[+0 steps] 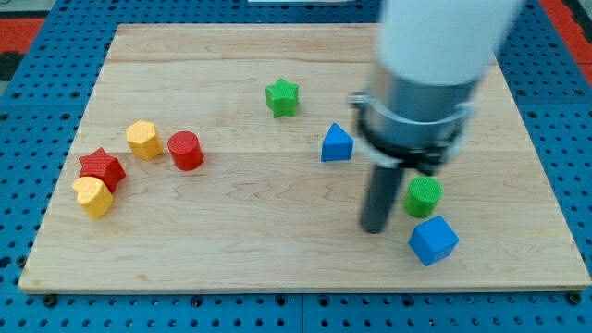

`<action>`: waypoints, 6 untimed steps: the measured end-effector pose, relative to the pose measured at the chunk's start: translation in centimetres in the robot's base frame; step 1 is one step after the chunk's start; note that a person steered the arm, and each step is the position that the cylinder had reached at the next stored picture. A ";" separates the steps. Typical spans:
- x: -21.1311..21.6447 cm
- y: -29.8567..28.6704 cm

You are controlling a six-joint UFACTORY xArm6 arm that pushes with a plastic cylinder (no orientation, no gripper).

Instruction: Push the blue cube towards the bottom right

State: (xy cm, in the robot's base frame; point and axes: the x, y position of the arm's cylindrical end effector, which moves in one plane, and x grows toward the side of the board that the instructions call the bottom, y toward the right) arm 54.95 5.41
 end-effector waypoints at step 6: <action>1.2 10.4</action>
